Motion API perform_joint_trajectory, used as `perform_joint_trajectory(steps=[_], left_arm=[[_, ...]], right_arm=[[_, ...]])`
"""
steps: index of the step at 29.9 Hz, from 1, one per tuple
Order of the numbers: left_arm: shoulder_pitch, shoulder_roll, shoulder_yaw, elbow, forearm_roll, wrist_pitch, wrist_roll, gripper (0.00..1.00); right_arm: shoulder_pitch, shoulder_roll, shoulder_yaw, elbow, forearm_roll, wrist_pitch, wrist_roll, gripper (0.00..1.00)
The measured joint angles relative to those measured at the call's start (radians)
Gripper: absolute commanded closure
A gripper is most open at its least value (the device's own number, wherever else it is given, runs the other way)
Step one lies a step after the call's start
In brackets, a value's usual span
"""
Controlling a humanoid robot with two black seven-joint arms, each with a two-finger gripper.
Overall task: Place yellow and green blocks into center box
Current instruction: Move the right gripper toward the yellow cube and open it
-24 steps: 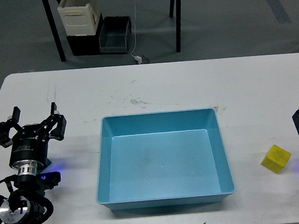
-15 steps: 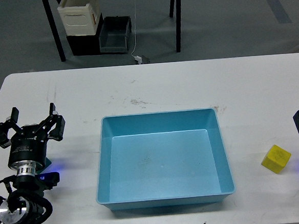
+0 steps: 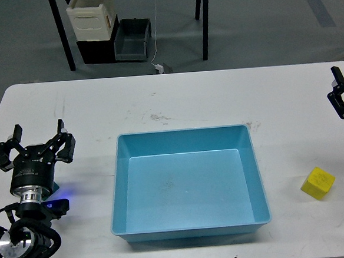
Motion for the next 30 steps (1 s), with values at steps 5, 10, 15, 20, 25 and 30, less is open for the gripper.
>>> perform_joint_trajectory(steps=[5, 10, 15, 20, 25, 30], left_arm=[[0.001, -0.007, -0.001, 0.002, 0.000, 0.000, 0.000, 0.00], [0.001, -0.009, -0.001, 0.002, 0.001, 0.000, 0.000, 0.00], [0.000, -0.009, -0.001, 0.002, 0.001, 0.001, 0.000, 0.00], [0.000, -0.010, -0.001, 0.002, 0.001, 0.002, 0.000, 0.00], [0.000, -0.024, -0.001, 0.001, 0.001, 0.002, 0.000, 0.00], [0.000, -0.031, -0.001, 0.001, 0.001, 0.002, 0.000, 0.00]], right_arm=[[0.098, -0.085, -0.023, 0.008, -0.423, 0.007, 0.006, 0.00], [0.180, -0.330, -0.194, 0.012, -0.742, 0.028, 0.142, 0.00], [0.337, -0.619, -0.447, 0.008, -0.912, 0.034, 0.268, 0.00], [0.530, -0.795, -0.727, 0.018, -0.965, 0.037, 0.290, 0.00], [0.672, -0.892, -0.946, 0.039, -1.193, 0.042, 0.291, 0.00], [0.738, -0.885, -1.079, 0.048, -1.371, 0.081, 0.291, 0.00]])
